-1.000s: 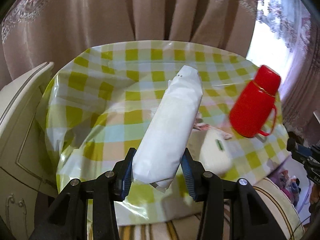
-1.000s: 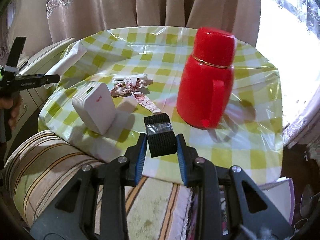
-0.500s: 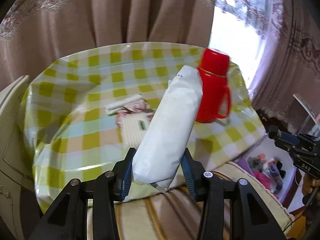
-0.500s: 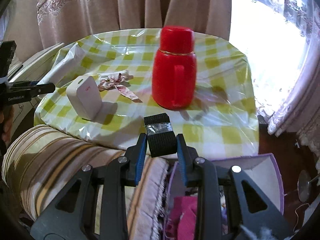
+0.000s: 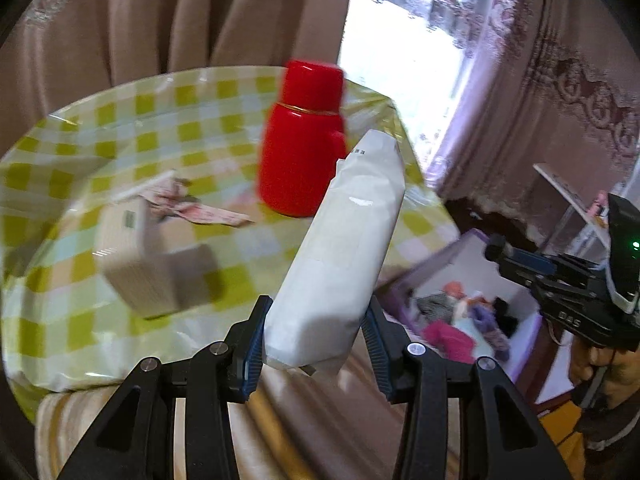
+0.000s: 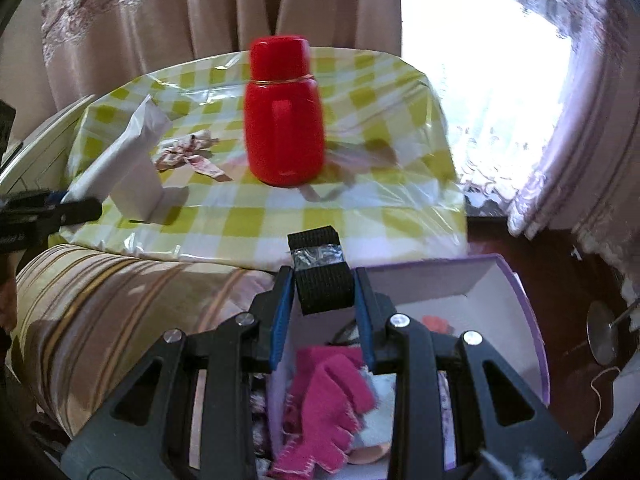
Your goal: Organize soft objects
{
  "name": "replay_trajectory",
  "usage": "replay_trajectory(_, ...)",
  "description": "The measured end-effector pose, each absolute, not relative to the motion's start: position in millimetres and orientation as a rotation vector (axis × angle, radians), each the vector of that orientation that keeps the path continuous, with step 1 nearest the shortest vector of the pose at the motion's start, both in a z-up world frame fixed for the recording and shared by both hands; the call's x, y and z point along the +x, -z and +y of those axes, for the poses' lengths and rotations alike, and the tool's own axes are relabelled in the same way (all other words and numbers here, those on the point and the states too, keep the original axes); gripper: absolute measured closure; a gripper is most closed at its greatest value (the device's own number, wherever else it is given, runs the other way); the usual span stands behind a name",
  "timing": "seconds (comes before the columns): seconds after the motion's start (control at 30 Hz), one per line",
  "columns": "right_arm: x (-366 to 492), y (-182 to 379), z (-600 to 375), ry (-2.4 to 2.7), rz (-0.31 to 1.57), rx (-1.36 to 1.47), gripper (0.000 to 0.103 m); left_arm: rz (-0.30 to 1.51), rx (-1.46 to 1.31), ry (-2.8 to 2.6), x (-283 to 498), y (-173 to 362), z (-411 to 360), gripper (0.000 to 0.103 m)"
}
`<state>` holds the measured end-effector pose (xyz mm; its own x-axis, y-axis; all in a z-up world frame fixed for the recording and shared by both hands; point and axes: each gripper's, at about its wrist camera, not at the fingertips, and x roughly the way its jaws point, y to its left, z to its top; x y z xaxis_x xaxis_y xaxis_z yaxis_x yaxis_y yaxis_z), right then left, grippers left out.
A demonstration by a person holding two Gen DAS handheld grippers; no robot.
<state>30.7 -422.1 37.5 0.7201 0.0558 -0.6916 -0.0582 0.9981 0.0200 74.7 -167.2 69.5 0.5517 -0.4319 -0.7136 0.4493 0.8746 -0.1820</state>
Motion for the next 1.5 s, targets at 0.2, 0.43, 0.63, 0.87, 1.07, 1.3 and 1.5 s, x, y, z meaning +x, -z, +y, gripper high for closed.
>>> replay_trajectory(0.2, 21.9, -28.3, -446.8, 0.015, 0.774, -0.01, 0.069, 0.886, -0.007, 0.644, 61.3, -55.6, -209.6, 0.057)
replay_trajectory(0.43, 13.5, -23.0, -484.2, 0.092, 0.788, 0.061, 0.069, 0.935, -0.032, 0.712, 55.8, -42.2, -247.8, 0.057)
replay_trajectory(0.63, 7.5, -27.5, -508.5, 0.148, 0.756, 0.093, 0.068, 0.922, -0.03, 0.756, 55.8, -41.4, -277.1, 0.056)
replay_trajectory(0.87, 8.1, -26.5, -519.9, 0.205, 0.753, 0.103, 0.039, 0.885, -0.006, 0.849, 54.5, -33.6, -314.3, 0.037)
replay_trajectory(1.07, 7.4, -23.5, -523.3, 0.215, 0.756, 0.102, 0.037, 0.883, -0.029, 0.814, 53.3, -33.3, -302.8, 0.028)
replay_trajectory(1.3, 9.6, -25.3, -504.0, 0.162, 0.749, 0.076, 0.037, 0.804, -0.04, 0.639, 51.7, -43.9, -257.1, 0.027)
replay_trajectory(1.5, 17.3, -30.5, -468.4, 0.057, 0.743, 0.061, 0.037, 0.772, -0.024, 0.479, 52.8, -54.4, -198.2, 0.027)
